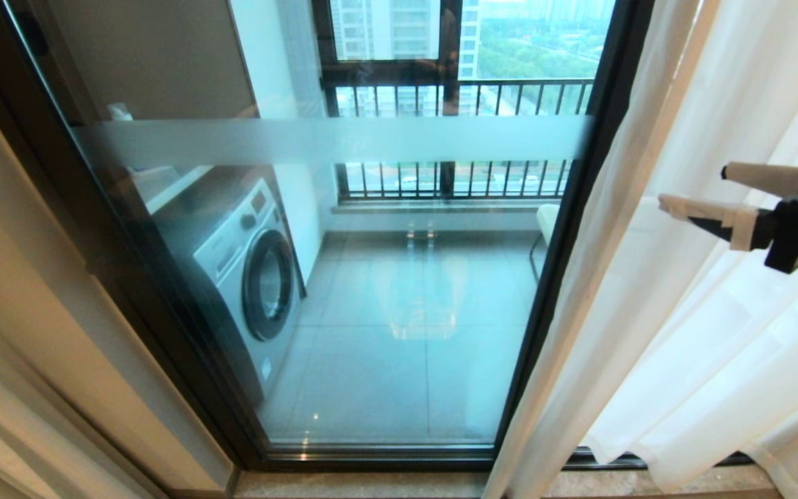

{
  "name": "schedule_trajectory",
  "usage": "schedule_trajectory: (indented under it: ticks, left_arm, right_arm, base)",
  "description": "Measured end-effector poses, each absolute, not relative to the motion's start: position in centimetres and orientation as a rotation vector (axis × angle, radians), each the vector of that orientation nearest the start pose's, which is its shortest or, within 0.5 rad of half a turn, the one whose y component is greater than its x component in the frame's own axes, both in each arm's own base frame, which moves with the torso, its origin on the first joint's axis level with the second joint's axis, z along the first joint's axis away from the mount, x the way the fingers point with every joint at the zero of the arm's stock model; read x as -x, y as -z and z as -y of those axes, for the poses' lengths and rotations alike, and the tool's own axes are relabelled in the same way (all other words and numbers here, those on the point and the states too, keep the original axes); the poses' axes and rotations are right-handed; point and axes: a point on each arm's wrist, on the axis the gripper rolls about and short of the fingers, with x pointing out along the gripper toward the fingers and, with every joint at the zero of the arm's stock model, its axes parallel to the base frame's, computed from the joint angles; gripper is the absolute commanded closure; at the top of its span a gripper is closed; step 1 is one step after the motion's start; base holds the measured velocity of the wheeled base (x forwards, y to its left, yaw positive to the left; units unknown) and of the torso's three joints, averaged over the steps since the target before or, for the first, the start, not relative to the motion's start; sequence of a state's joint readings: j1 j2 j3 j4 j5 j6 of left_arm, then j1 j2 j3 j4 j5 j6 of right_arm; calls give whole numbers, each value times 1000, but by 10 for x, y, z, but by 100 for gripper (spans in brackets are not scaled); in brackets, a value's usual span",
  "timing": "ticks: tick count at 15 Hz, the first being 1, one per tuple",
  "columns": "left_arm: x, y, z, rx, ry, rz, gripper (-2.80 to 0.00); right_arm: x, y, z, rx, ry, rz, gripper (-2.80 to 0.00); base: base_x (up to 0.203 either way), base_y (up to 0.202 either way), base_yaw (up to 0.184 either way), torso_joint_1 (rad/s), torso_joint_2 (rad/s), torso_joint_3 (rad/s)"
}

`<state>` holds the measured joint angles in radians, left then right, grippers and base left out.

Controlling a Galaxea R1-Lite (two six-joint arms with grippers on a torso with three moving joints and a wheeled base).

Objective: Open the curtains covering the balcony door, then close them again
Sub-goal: Pull the inner curtains open on both sides

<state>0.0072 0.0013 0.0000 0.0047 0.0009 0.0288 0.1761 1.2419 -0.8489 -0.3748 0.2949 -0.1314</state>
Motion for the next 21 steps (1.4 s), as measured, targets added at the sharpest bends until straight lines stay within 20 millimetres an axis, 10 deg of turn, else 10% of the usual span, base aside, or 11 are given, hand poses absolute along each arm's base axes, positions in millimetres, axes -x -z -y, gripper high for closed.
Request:
schedule_trajectory:
  ticks: [21]
  left_arm:
    - [23,-75,0,-29,-8,-6,0]
  right_arm:
    - [-238,-297,-53,223,-301,179,-280]
  base:
    - [0,0,0,0,0,0]
